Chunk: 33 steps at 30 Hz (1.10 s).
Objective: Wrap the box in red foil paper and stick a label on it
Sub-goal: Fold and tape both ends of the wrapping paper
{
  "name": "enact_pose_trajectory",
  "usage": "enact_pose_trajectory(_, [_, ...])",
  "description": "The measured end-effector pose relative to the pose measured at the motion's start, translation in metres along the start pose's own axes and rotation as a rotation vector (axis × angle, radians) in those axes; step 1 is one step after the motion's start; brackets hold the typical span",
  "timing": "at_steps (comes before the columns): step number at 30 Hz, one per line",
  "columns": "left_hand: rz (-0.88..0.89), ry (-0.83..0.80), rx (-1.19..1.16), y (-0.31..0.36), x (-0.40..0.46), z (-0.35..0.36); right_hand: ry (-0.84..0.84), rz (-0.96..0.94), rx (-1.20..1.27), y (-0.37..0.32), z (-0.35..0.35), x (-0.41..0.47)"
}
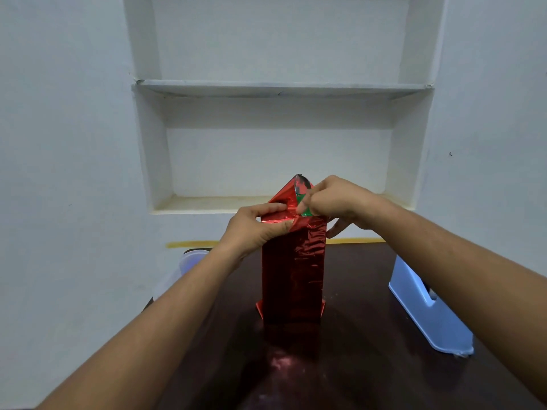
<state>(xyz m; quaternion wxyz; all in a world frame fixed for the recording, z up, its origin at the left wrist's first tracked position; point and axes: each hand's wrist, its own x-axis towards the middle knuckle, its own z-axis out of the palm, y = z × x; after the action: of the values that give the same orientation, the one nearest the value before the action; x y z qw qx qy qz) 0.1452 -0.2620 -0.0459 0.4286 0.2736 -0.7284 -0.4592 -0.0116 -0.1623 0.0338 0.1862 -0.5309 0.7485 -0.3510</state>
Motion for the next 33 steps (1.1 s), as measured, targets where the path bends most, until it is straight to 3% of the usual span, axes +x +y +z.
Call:
enact_pose_trajectory(8, [-0.026,-0.028,0.021,0.01,-0.008,0.002,-0.028,0.022,0.072,0.003,0.002,0.008])
enact_pose_trajectory(12, [0.119,0.012,0.093,0.023,-0.014,0.002,-0.044,0.029,0.157,0.008,0.001,0.006])
enact_pose_trajectory(17, [0.284,0.069,0.525,0.035,-0.011,0.008,-0.117,0.034,0.169,0.007,-0.001,0.004])
enact_pose_trajectory(24, [0.279,0.055,0.367,0.066,-0.004,0.01,-0.219,0.089,0.141,-0.005,-0.013,0.005])
enact_pose_trajectory(29, [0.492,0.129,0.411,0.068,-0.018,0.014,-0.247,0.034,0.03,-0.013,-0.013,0.002])
enact_pose_trajectory(33, [0.664,0.046,0.405,0.062,-0.036,0.02,-0.265,0.001,-0.071,-0.013,-0.012,0.0])
